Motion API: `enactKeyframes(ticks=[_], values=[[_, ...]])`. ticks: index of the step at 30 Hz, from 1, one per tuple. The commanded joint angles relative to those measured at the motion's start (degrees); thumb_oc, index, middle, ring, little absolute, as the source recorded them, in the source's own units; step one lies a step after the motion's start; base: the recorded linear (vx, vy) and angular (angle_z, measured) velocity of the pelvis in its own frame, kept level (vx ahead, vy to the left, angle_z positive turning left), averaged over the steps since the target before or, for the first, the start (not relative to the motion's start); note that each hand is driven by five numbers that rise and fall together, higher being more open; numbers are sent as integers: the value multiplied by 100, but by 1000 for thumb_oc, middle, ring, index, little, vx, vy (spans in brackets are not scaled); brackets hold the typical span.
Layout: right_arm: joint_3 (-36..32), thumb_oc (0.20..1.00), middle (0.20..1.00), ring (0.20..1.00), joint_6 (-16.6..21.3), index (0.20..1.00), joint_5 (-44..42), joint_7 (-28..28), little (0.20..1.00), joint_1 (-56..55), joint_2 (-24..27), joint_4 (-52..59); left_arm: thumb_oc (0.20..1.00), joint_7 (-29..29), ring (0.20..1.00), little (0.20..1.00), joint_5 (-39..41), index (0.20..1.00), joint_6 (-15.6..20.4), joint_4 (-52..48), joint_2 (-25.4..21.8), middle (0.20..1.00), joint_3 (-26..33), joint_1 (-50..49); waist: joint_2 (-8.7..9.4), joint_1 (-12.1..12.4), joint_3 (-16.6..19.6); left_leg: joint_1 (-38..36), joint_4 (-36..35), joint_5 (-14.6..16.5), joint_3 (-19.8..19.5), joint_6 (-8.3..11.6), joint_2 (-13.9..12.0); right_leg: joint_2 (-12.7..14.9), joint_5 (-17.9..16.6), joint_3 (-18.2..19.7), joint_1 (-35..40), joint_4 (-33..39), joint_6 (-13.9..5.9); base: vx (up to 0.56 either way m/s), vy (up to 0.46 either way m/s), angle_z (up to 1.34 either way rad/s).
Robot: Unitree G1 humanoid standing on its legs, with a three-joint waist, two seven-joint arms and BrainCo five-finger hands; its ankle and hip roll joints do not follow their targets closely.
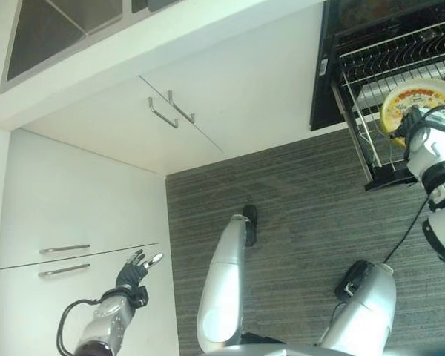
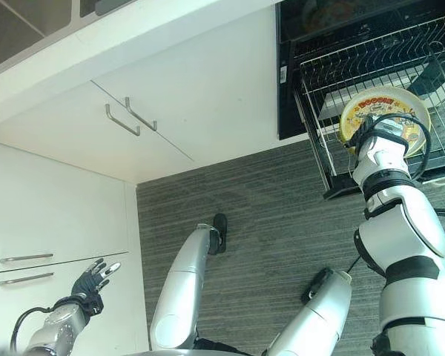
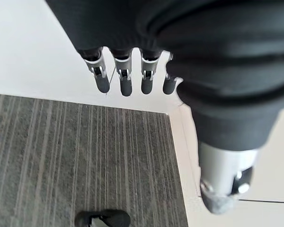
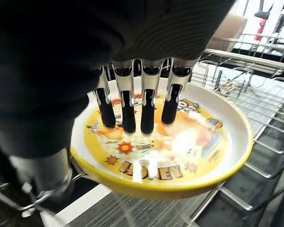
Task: Place the dishes in the dishwasher.
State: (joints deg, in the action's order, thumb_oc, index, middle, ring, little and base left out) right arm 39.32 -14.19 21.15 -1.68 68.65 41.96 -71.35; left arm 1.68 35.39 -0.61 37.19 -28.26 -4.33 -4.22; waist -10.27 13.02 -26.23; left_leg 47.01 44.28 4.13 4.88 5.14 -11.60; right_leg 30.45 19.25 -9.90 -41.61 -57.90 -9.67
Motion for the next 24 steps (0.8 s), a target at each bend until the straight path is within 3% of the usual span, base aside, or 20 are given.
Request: enactKeyframes(ticks=[1,9,13,14,16,18,21,24], values=[[-350,1000,1000,1000,93,1000,-394,27,1000,-216,-87,-47,1000,-29,1000,1000,256,1000,-40,327,-418,1000,208,187,-27,84,-139,-375,-33,619,-427,496,-536,242,-244,267,-415,167,-186,0,0,0],[-535,1000,1000,1000,97,1000,-1280,-110,1000,-245,14,216,1000,-105,1000,1000,276,1000,-112,302,-511,1000,337,156,17,65,-142,-322,-34,577,-432,487,-554,183,-258,263,-458,155,-178,0,4,0],[-1065,1000,1000,1000,215,1000,-3150,-613,1000,-405,93,804,1000,-188,1000,1000,312,1000,-23,195,-529,1000,412,68,72,-8,-144,-427,-182,502,-405,474,-571,92,-290,235,-331,265,-163,25,59,-1],[-1093,1000,1000,1000,196,1000,-3173,-628,1000,-418,97,860,1000,-193,1000,1000,301,1000,-15,184,-528,1000,416,60,76,-10,-145,-437,-194,497,-402,475,-573,88,-291,233,-321,272,-162,40,56,-5],[-1476,1000,1000,1000,75,1000,-3536,-989,1000,-717,309,2129,1000,-203,1000,1000,133,1000,328,-246,-412,1000,515,-207,180,-87,-175,-626,-436,392,-363,480,-611,4,-344,162,-114,470,-151,75,60,-9],[-1868,1000,1000,1000,102,1000,-3540,-1092,1000,-1053,472,2973,1000,-196,1000,1000,126,1000,377,-760,-387,1000,595,-395,263,-131,-181,-677,-688,142,-354,431,-613,-66,-529,107,-52,672,-93,-6,35,-8],[-2726,1000,1000,1000,-72,1000,-3544,-1334,1000,-1916,599,4654,1000,-110,1000,1000,55,1000,281,-1597,-387,1000,786,-674,425,-208,-220,-824,-881,41,-321,404,-662,-150,-599,24,147,878,-90,17,-12,-7],[-3545,1000,1000,1000,-25,1000,-3508,-1526,1000,-2794,406,6009,1000,27,1000,1000,-81,1000,214,-2184,-272,1000,937,-855,602,-298,-264,-1023,-1123,-45,-260,395,-690,-276,-673,-33,400,1173,-90,31,-25,-4]])
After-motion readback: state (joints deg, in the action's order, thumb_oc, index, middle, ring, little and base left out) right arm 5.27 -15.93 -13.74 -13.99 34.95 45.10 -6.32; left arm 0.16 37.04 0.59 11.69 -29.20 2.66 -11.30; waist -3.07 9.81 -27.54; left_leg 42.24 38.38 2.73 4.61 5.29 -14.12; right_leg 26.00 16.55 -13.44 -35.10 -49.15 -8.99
